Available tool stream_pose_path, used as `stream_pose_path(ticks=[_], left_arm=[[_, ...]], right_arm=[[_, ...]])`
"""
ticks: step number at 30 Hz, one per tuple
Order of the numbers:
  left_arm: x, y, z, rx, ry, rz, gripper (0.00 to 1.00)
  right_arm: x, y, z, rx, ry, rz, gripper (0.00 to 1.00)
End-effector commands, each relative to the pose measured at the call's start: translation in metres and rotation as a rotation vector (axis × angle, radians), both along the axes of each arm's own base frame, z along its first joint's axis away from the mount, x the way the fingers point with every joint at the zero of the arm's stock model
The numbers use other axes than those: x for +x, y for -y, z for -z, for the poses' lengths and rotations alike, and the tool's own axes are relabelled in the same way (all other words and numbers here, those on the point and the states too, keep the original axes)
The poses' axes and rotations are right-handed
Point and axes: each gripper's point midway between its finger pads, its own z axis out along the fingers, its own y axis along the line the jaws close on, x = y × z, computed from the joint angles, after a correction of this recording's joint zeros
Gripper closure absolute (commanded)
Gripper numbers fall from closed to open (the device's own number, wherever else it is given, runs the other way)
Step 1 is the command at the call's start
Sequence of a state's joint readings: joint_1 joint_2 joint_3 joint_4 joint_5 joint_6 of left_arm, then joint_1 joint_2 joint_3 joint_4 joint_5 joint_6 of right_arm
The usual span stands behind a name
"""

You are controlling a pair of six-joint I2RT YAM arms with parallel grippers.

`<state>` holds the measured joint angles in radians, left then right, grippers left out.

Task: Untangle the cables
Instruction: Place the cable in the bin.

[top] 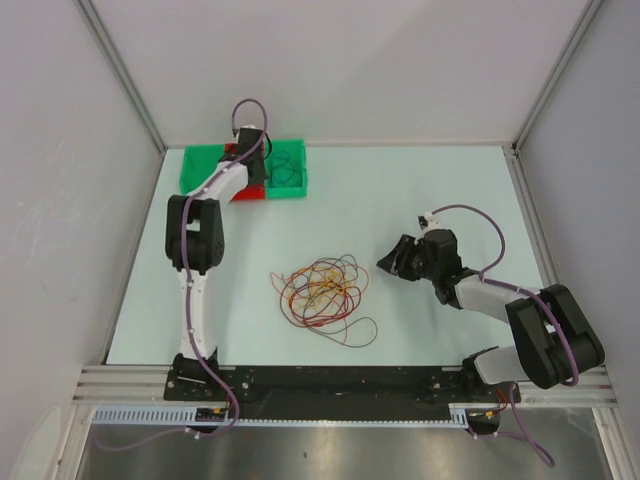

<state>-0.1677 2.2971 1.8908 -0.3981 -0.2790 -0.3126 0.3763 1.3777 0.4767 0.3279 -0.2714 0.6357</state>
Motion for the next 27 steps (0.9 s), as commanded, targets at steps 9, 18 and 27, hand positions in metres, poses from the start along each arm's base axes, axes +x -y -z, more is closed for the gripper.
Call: stream_pose_path(ticks=[9,18,27], left_arm=[[0.012,0.020,-0.109,0.066,0.210,0.034,1.00],[0.018,0.058,-0.114,0.105,0.224,0.091,1.00],[0.024,0.072,-0.081,0.093,0.167,0.113,1.00]], right_arm=[[0.004,-0.002,-0.008,0.021,0.034,-0.005,0.56],[0.004,-0.002,-0.008,0.021,0.034,-0.005,0.56],[0.004,-0.002,-0.008,0.022,0.034,-0.009,0.57]])
